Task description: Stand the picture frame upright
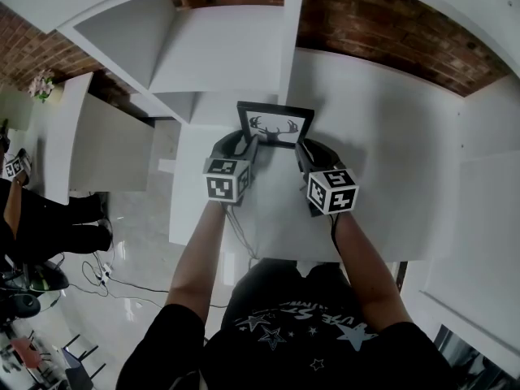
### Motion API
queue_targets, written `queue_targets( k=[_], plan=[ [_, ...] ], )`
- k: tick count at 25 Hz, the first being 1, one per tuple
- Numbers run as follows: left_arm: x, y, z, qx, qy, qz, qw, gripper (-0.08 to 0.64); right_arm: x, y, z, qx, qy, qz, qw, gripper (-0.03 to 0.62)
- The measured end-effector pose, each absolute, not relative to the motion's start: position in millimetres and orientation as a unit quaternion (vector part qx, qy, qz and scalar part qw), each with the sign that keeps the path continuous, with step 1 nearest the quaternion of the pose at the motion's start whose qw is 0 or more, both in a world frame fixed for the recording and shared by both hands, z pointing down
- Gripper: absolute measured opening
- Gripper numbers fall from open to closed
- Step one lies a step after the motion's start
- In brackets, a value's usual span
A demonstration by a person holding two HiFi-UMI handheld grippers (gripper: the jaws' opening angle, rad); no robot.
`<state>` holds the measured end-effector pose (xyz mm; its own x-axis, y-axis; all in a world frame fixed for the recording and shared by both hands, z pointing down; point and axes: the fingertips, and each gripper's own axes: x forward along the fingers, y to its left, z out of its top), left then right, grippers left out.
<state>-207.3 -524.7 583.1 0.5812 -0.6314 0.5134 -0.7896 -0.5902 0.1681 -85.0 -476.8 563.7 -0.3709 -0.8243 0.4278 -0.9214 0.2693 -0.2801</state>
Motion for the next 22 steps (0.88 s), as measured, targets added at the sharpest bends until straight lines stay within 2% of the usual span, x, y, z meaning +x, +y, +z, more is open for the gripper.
queue_targets(
  k=[3,14,22],
  plan=[
    [-210,-524,585,0.865,-0.412,0.209,0.195,0.143,-85,-475,563,0.551,-0.792,0.243,0.103,0.097],
    [-222,-489,581,0.853,-0.435,0.203,0.205,0.147,-69,-454,553,0.545,-0.795,0.246,0.102,0.098],
    [-211,-453,549,0.844,-0.469,0.183,0.188,0.144,-65,-431,529,0.511,-0.823,0.229,0.101,0.097]
  ],
)
